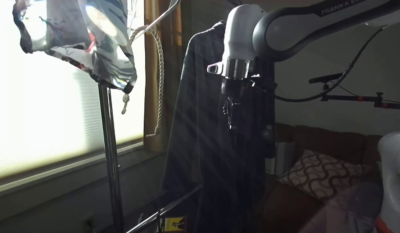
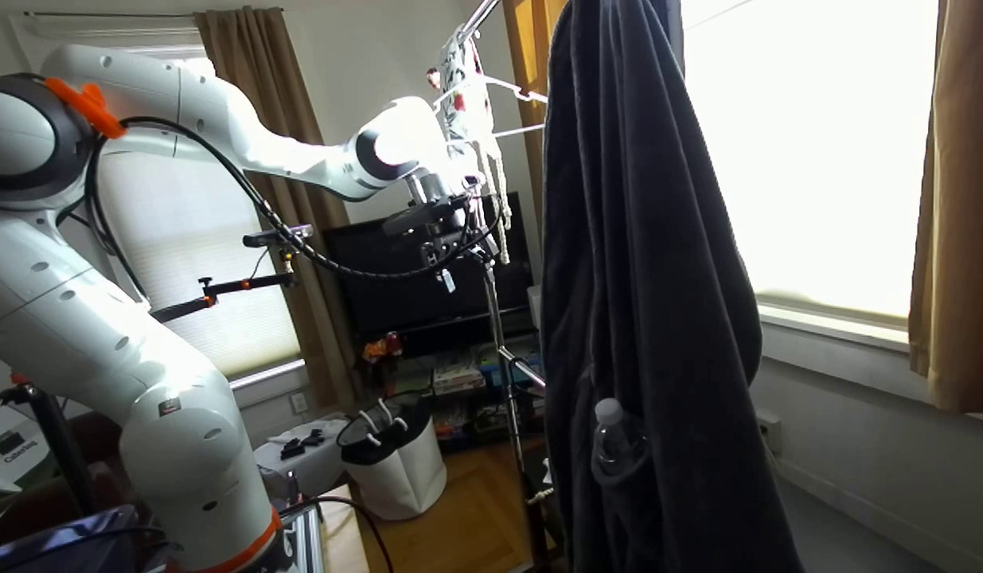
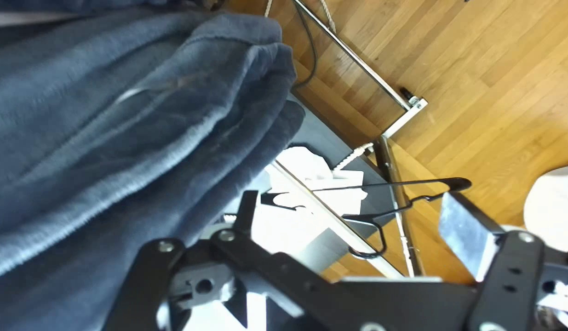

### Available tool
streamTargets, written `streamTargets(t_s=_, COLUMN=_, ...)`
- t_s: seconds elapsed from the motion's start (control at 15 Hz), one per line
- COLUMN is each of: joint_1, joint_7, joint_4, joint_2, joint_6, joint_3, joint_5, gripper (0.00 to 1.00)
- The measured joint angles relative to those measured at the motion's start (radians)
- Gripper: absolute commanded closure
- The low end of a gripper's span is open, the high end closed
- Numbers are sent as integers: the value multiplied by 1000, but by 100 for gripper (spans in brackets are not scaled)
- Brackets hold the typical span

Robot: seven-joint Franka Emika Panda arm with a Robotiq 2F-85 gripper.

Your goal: Remove the white coat hanger from the top railing and hook it on the bottom railing

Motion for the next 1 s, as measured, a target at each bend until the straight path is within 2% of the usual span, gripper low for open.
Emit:
streamTargets(t_s=0.4, joint_1=97, joint_7=-208, joint_4=86, joint_2=-67, joint_6=-1, joint_3=4, joint_5=37, gripper=0)
streamTargets(t_s=0.67, joint_1=111, joint_7=-277, joint_4=123, joint_2=-102, joint_6=-1, joint_3=-10, joint_5=58, gripper=0)
streamTargets(t_s=1.0, joint_1=112, joint_7=-294, joint_4=139, joint_2=-123, joint_6=0, joint_3=-22, joint_5=71, gripper=0)
